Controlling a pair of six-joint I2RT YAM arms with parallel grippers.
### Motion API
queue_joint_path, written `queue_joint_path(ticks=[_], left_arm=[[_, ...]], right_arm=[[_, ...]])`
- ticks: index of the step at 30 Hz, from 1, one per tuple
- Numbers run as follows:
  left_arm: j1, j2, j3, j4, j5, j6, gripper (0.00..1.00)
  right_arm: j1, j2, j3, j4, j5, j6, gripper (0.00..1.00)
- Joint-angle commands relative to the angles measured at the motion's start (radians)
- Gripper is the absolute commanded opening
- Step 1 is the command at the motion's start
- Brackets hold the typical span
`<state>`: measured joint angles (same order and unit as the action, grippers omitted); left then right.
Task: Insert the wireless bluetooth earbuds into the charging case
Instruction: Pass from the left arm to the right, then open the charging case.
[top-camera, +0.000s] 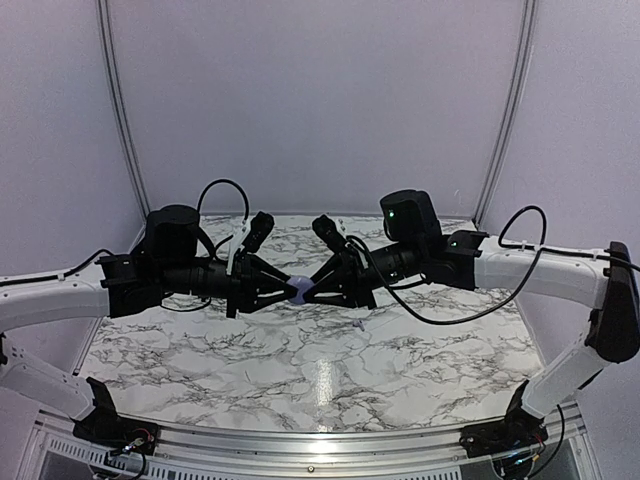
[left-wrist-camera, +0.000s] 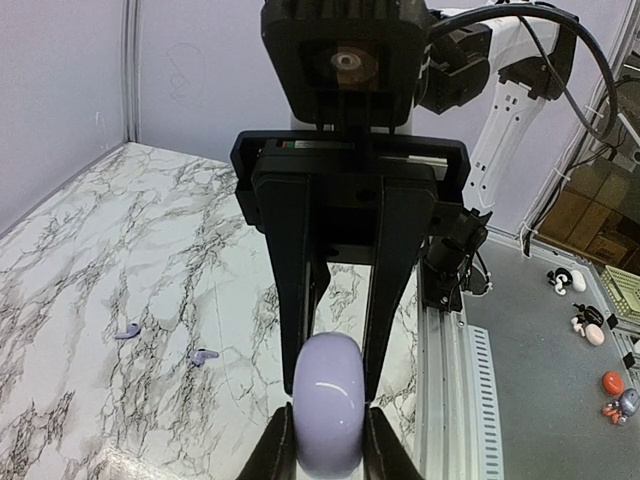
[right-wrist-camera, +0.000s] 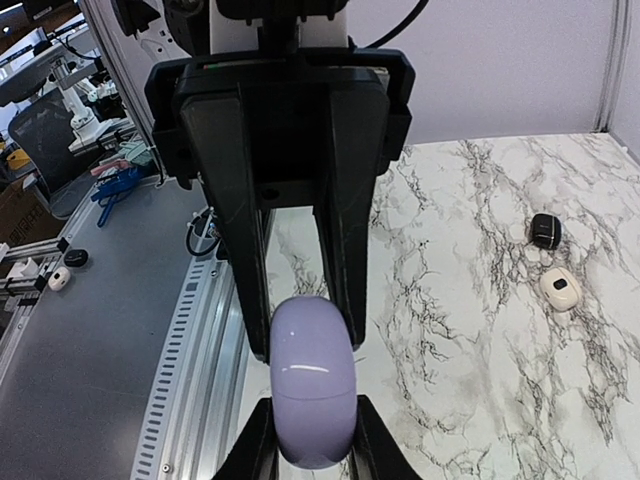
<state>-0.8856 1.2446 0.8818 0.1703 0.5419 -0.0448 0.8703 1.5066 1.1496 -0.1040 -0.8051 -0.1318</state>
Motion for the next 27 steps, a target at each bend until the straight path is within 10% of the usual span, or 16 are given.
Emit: queue_joint_path(ticks=[1,10,27], left_arm=[[-0.004,-0.020,0.008,0.018,-0.014,-0.007,0.06],[-0.003,-0.025,0.007,0.017,-0.058,-0.031,0.37],[0.073,-0.038,-0.006,0.028,-0.121,-0.116,0.38]], right_arm=[[0.016,0.004,0.044,-0.014,-0.003,-0.023,0.15],[0.016,-0.012,0.038,-0.017,-0.011,-0.044,0.08],[0.016,-0.058,0.008,-0.010,-0.048,-0.089,0.00]])
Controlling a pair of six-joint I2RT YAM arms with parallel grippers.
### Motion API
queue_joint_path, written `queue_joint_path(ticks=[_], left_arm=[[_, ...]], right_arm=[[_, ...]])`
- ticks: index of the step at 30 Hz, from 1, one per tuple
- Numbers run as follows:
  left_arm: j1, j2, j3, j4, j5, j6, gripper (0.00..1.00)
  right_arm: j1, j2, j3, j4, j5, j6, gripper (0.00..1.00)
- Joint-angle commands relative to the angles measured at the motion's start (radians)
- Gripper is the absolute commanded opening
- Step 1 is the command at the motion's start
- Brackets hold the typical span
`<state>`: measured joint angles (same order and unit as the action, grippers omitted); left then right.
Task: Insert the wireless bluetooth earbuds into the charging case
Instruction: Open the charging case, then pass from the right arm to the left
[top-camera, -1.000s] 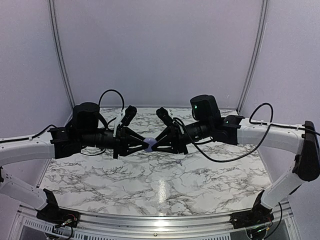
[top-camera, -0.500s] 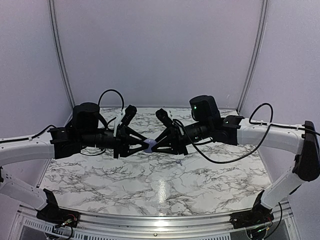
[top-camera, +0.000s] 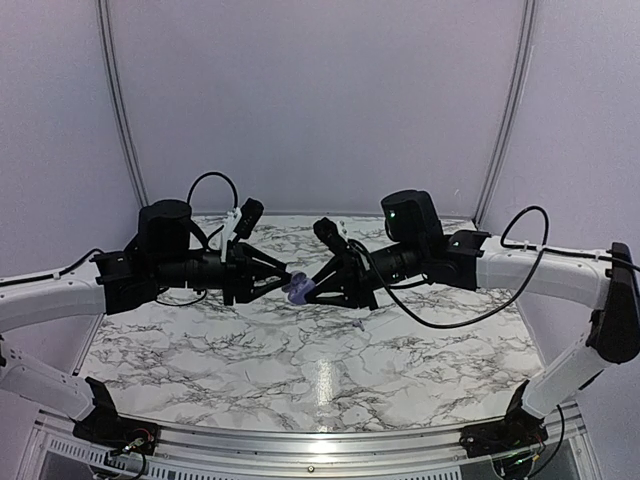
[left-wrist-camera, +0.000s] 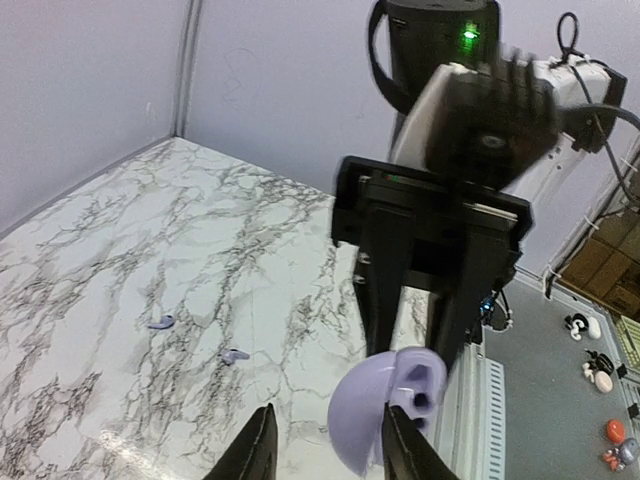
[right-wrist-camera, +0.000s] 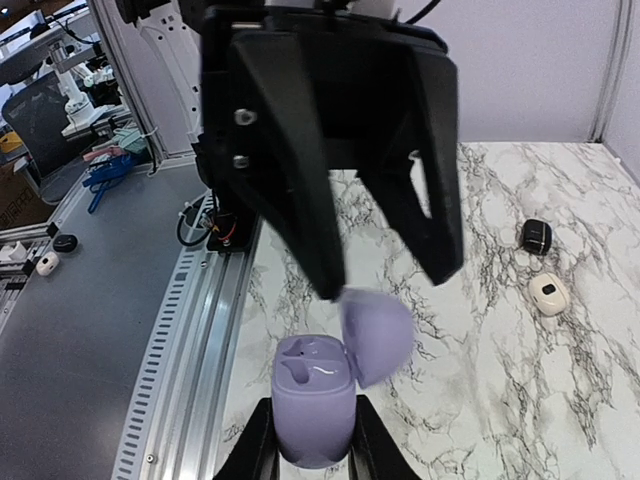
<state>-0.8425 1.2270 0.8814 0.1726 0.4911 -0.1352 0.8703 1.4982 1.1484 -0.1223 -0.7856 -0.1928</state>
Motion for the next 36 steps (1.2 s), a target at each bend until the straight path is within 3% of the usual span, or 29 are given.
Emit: queue_joint_path(ticks=[1,9,17,26,36], left_arm=[[0.033,-0.023,-0.008,0.028,-0.076,-0.028,0.39],[0.049,-0.062,-0.027,0.050,-0.088,-0.033,0.41],[0.060,-0.220,-0.210,0.328,-0.154,-0.024,0.62],[0.034,-0.189,-0.218,0.568,-0.051,0.003,0.61],[-0.007,-0.089,-0.136,0.652,0.027,-0.020,0.49]], right_arm=[[0.016,-0.050,0.008,0.012,-0.070,-0.028,0.00],[-0.002,-0.063,-0.030,0.108,-0.091,0.040,0.00],[-0.037,-0.130,-0.137,0.569,0.005,0.248,0.00],[-0.025,-0.024,-0.117,1.026,0.032,0.477,0.00],[0.040,0.098,-0.060,1.217,0.009,0.570,0.00]])
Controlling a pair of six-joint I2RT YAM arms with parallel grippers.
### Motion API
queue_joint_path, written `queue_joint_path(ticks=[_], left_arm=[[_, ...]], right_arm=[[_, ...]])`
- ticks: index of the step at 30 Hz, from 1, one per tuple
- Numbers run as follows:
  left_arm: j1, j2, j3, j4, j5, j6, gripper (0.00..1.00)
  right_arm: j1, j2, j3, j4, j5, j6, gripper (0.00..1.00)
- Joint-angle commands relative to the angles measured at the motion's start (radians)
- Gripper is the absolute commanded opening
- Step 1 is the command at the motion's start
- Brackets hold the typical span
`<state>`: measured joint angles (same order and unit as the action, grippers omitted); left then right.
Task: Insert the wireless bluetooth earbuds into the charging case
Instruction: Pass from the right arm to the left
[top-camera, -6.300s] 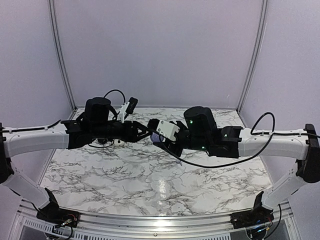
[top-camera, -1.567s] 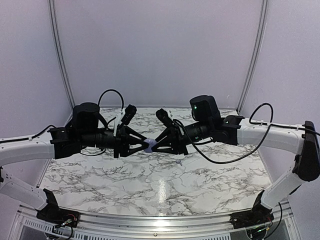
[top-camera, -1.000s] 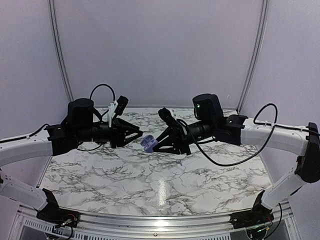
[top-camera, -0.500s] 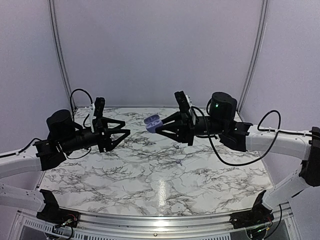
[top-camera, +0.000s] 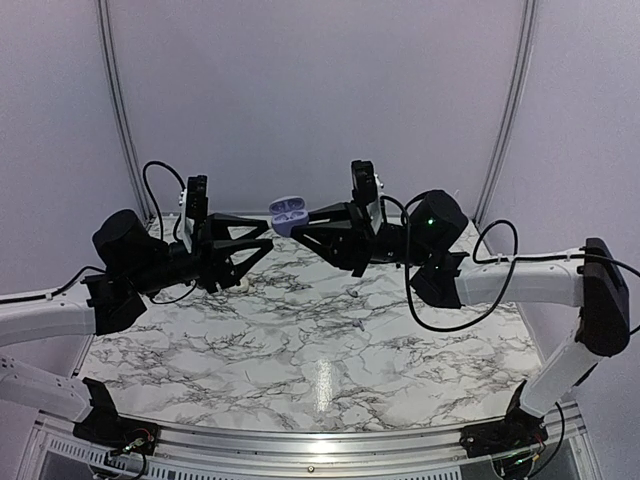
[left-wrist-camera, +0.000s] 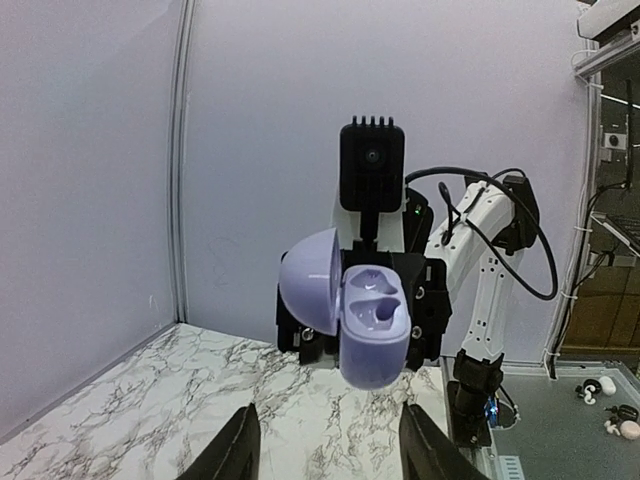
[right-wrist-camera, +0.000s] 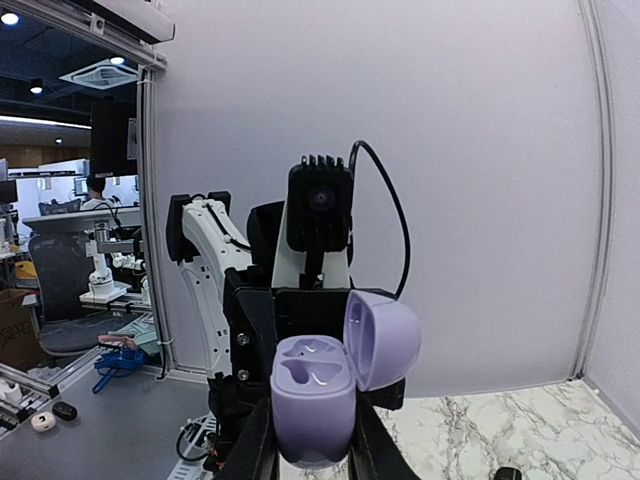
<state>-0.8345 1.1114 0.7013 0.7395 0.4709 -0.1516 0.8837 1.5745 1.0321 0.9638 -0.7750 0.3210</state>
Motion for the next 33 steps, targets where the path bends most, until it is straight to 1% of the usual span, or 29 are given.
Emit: queue_joint_path(ticks=[1,6,12,18,33], left_arm=[[-0.017,0.031,0.046,0.090,0.048,-0.006,0.47],[-0.029,0.044,0.055,0.124,0.058,-0.026,0.40],[-0.045,0.061,0.070,0.154,0.064,-0.040,0.36],[-0.056,0.068,0.081,0.169,0.082,-0.044,0.35],[-0.058,0.068,0.087,0.185,0.067,-0.062,0.35]], right_arm=[[0.032,0.027,0.060,0.133,-0.004,0.056,0.00],[0.048,0.041,0.065,0.138,0.007,0.048,0.00],[0.056,0.055,0.066,0.177,0.016,0.059,0.00],[0.057,0.055,0.060,0.184,0.023,0.059,0.00],[0.060,0.070,0.048,0.203,0.025,0.069,0.00]])
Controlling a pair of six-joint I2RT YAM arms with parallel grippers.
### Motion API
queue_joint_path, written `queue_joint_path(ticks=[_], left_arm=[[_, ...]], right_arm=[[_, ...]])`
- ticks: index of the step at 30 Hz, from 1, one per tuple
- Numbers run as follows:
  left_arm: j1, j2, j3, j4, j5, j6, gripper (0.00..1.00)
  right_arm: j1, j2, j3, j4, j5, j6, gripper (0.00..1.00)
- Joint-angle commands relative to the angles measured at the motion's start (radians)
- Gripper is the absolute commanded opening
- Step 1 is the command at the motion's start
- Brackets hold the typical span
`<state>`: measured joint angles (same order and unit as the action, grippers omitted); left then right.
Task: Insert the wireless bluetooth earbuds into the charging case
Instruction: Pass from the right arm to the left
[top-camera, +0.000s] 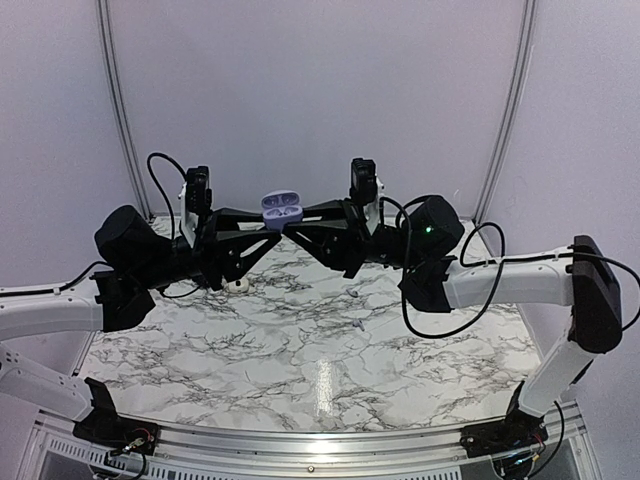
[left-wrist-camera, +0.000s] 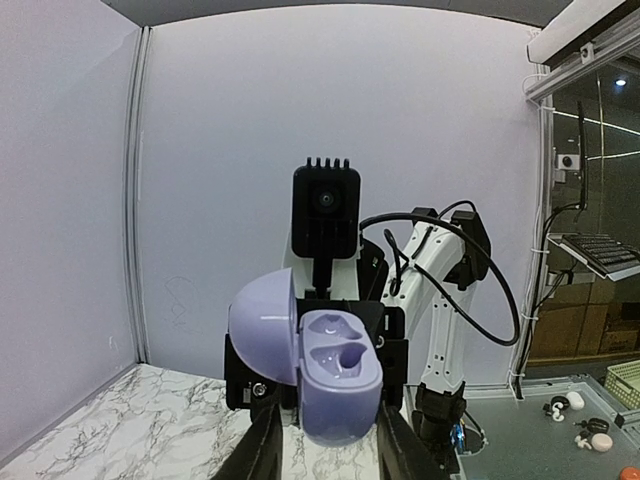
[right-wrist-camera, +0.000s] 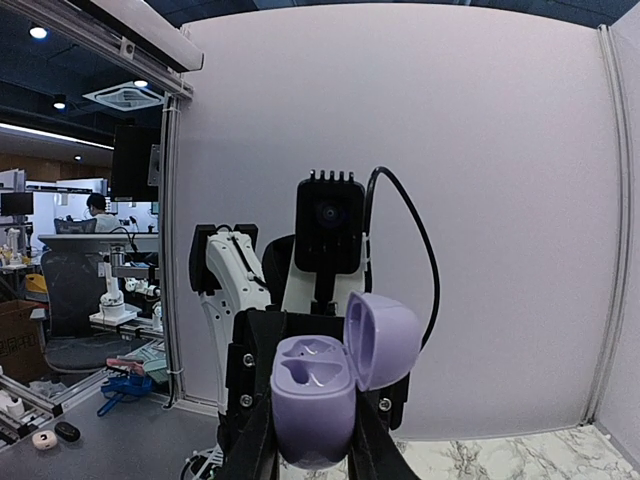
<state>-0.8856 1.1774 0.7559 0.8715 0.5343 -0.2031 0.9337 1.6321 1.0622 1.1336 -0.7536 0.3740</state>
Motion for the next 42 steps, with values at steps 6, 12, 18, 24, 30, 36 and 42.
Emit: queue_joint_path(ticks=[6,12,18,24,30,36,42], left_arm=[[-0.008,0.005,0.034,0.060,-0.008,-0.019,0.35],[-0.008,0.008,0.032,0.063,-0.005,-0.033,0.36],[-0.008,0.013,0.036,0.064,-0.004,-0.038,0.33],[-0.007,0.012,0.035,0.069,-0.016,-0.046,0.26],[-0.007,0.019,0.037,0.072,-0.016,-0.061,0.27],[-0.007,0.016,0.034,0.080,-0.022,-0.070,0.32],[-0.007,0.014,0.032,0.084,-0.024,-0.074,0.36]], right_arm=[[0.011,0.012,0.014,0.026,0.005,0.010,0.00],[0.013,0.011,0.006,0.025,0.003,0.005,0.00],[0.014,0.016,0.010,0.023,0.004,0.003,0.00],[0.015,0.021,0.002,0.024,0.007,-0.002,0.00],[0.015,0.025,-0.002,0.027,0.010,-0.004,0.00],[0.016,0.025,-0.005,0.028,0.010,-0.004,0.00],[0.016,0.023,-0.014,0.037,0.013,-0.002,0.00]])
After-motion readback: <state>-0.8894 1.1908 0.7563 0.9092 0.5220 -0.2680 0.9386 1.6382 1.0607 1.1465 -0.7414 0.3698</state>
